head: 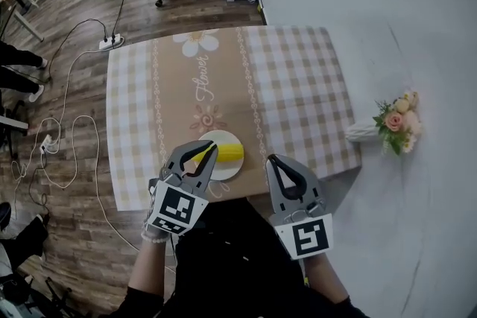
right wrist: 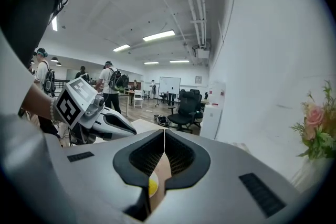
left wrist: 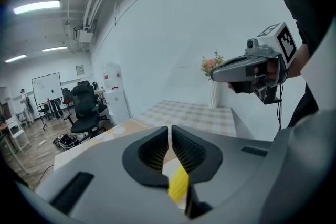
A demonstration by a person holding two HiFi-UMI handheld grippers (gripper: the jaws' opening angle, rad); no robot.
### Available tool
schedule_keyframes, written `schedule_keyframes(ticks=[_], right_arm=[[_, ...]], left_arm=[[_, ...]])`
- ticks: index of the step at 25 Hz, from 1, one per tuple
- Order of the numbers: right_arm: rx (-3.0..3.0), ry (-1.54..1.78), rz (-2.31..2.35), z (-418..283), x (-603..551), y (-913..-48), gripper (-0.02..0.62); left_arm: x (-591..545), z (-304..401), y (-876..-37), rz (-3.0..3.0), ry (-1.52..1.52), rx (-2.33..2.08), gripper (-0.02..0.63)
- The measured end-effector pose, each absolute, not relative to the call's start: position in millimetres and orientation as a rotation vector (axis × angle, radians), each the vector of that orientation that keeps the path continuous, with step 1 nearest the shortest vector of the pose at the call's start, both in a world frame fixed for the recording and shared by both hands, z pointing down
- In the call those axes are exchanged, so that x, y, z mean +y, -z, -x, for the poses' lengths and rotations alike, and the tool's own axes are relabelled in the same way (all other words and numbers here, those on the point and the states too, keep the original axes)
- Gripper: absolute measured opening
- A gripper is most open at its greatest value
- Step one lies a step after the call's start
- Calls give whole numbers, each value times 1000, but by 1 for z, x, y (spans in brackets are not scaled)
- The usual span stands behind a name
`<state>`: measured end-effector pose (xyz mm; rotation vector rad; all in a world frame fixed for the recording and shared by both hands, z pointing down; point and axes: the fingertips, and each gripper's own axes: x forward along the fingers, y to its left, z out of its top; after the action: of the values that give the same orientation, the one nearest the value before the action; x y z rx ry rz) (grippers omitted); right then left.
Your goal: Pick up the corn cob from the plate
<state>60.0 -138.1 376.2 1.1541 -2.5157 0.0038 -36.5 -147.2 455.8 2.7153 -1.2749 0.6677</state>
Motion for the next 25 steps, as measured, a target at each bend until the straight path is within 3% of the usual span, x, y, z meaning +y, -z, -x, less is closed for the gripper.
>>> schedule_keyframes(ticks=[16, 25], right_arm=[[-2441, -58, -1234, -78, -130, -383, 41], [-2408, -74, -1273, -88, -126, -386, 41]], left_arm=[[-149, 21, -538, -2685, -972, -989, 244], [-138, 12, -586, -2662, -1134, -810, 275]])
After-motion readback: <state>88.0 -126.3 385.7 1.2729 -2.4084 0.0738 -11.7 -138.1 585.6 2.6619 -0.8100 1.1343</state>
